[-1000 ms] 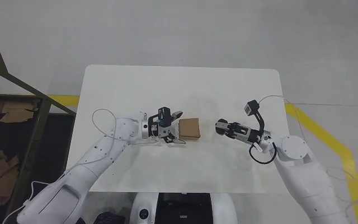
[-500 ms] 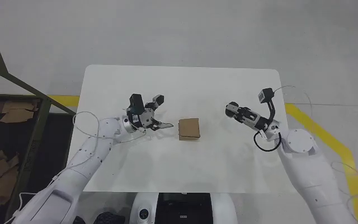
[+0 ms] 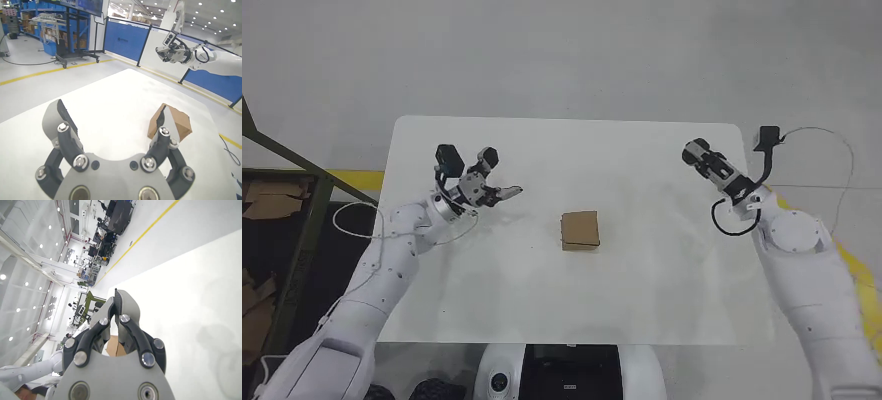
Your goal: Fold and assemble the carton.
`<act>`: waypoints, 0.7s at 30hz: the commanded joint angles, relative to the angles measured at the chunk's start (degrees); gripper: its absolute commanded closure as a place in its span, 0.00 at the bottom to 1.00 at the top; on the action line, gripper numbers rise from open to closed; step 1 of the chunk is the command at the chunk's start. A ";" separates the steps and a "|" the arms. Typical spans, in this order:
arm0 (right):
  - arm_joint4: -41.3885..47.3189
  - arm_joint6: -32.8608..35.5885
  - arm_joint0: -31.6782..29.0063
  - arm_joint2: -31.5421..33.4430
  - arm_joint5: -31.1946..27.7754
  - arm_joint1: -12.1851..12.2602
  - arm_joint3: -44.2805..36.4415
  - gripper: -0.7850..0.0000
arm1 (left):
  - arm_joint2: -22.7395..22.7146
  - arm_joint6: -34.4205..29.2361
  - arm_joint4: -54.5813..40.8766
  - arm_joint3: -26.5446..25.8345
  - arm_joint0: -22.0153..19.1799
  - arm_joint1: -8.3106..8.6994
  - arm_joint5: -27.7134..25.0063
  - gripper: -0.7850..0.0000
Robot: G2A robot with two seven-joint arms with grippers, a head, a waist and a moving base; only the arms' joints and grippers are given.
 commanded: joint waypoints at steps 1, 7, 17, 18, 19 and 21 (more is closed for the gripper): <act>-3.05 -2.87 0.59 0.49 -0.69 0.01 0.20 0.95 | -1.62 -2.01 -1.80 0.02 0.18 0.35 -0.04 0.00; -15.80 -12.98 0.53 1.44 0.80 0.07 -0.76 0.90 | -6.18 -6.64 -6.87 -2.09 2.54 1.36 0.33 0.00; -33.92 -22.35 -1.53 2.25 5.01 0.35 -3.61 0.66 | -12.30 -12.54 -13.07 -6.53 6.74 2.51 2.94 0.00; -35.02 -23.05 -1.69 2.27 4.99 0.35 -3.70 0.60 | -13.01 -12.89 -13.85 -6.94 7.15 2.62 3.11 0.00; -36.05 -23.90 -1.83 2.30 4.85 0.33 -3.79 0.52 | -13.73 -13.26 -14.49 -7.34 7.59 2.74 3.27 0.00; -37.56 -25.84 -2.17 2.32 4.26 0.26 -3.79 0.00 | -15.16 -14.03 -15.64 -8.25 8.52 2.99 3.57 0.00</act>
